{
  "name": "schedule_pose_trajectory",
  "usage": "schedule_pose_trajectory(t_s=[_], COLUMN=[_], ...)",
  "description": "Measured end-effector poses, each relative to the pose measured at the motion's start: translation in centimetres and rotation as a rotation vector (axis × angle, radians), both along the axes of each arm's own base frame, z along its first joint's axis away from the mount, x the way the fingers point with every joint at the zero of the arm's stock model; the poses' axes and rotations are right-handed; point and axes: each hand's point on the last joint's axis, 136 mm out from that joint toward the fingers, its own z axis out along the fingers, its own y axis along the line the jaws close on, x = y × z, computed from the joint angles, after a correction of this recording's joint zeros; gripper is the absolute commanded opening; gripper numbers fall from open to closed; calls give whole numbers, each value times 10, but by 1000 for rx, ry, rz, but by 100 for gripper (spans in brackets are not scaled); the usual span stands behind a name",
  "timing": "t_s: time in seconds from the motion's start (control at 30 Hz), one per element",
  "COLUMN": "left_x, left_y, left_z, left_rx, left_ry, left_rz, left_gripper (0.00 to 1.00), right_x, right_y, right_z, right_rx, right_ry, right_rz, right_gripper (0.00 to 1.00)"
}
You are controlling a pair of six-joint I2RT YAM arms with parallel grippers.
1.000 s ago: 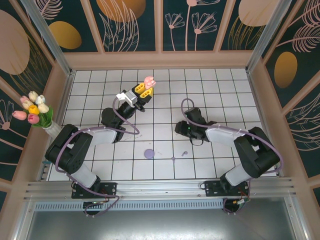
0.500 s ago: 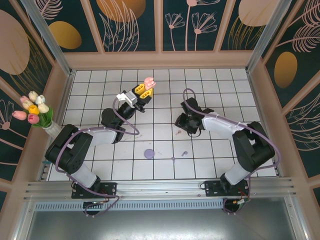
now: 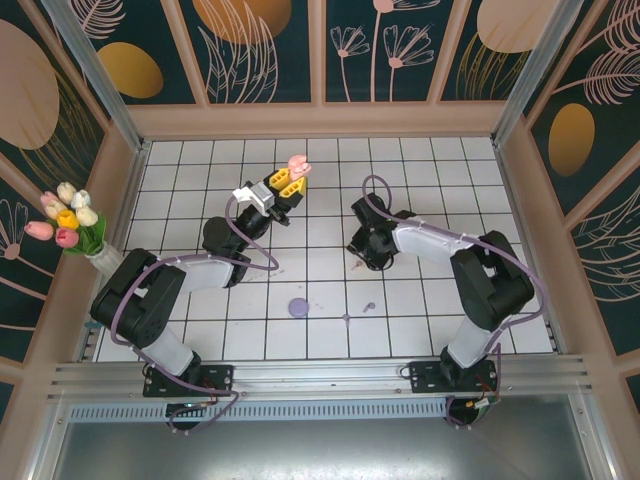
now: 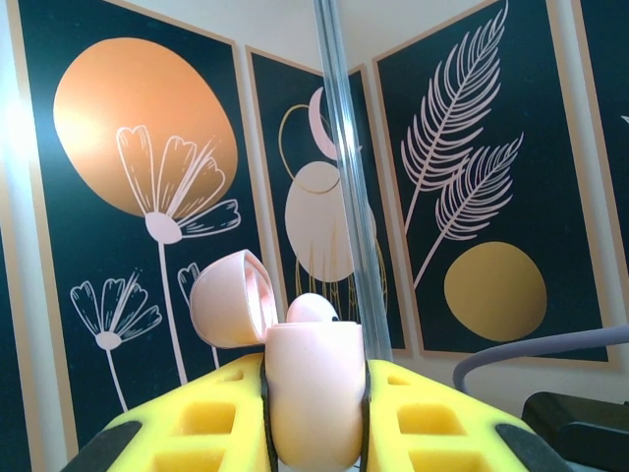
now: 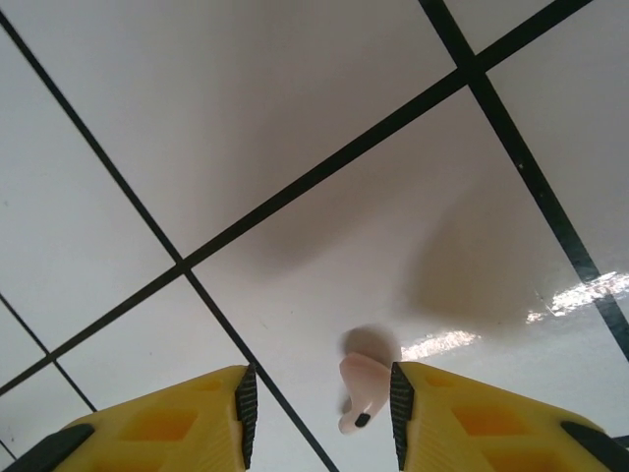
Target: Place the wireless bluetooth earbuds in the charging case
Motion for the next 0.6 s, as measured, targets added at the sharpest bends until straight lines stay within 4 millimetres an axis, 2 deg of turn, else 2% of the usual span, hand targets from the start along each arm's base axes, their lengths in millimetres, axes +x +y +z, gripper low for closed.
schedule_pose_trajectory(t_s=[0.33,0.6], left_x=[2,2], left_y=[2,2], left_z=[0,-2], left_rx=[-5,-3], left_ry=[5,10], left_rz=[12,12], left_gripper=[0,0], right_x=[-5,-6], right_y=[3,4], right_z=[-19,-19], right_rx=[-40,-45], right_ry=[59,58], right_rz=[8,13], right_gripper=[40,39])
